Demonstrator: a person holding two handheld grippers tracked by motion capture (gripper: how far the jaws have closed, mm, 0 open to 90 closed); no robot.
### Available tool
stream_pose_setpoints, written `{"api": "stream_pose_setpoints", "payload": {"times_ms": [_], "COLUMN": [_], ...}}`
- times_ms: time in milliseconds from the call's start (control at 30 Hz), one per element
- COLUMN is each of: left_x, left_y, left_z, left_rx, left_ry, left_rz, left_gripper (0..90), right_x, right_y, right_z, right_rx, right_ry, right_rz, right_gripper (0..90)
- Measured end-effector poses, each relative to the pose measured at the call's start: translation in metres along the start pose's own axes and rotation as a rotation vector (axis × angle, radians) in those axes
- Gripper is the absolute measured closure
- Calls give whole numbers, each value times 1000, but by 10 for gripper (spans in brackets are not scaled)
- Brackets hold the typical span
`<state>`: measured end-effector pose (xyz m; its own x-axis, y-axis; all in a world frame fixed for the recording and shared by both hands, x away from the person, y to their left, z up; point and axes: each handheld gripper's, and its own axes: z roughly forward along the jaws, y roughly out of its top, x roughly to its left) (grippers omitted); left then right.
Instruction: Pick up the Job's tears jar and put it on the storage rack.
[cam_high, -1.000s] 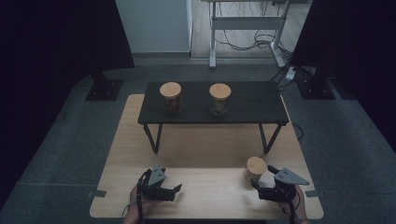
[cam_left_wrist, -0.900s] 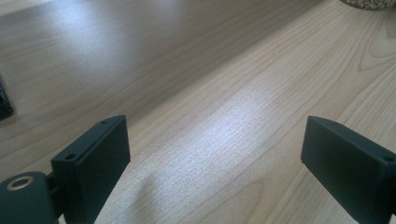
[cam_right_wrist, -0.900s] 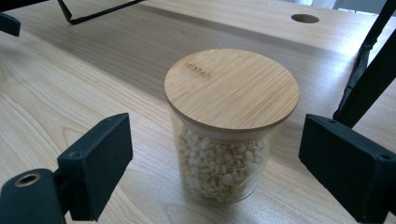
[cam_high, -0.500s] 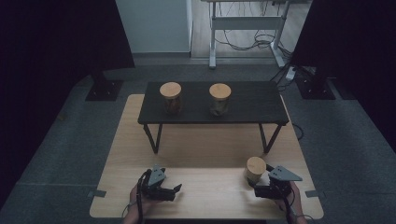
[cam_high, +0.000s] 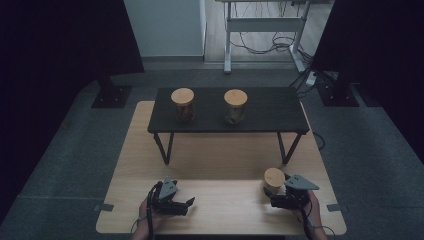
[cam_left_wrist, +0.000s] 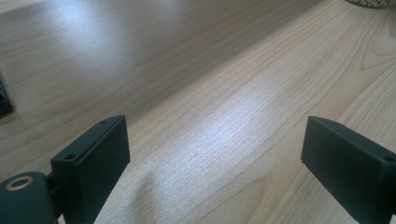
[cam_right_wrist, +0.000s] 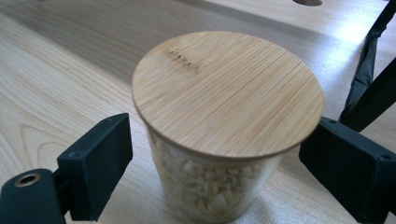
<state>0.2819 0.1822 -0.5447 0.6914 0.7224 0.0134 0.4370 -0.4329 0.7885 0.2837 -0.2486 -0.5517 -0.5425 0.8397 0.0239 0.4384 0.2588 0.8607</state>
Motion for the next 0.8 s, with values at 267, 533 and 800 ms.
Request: {"api": "stream_pose_setpoints", "payload": {"times_ms": [267,533,800], "left_x": [0,1,0], "left_y": [0,0,0], "left_z": [1,-1,0], "left_rx": [2,-3,-1], "left_ry": [1,5,3], "left_rz": [1,2,4], "left_gripper": [77,77,77], "right_x": [3,7,7], "right_y": [3,2,2], "right_z": [12,18,18], "right_rx": [28,52,44], "right_ry": [-21,-54,-56], "right_rz": [-16,-17,-16], "right_gripper": [129,233,235]}}
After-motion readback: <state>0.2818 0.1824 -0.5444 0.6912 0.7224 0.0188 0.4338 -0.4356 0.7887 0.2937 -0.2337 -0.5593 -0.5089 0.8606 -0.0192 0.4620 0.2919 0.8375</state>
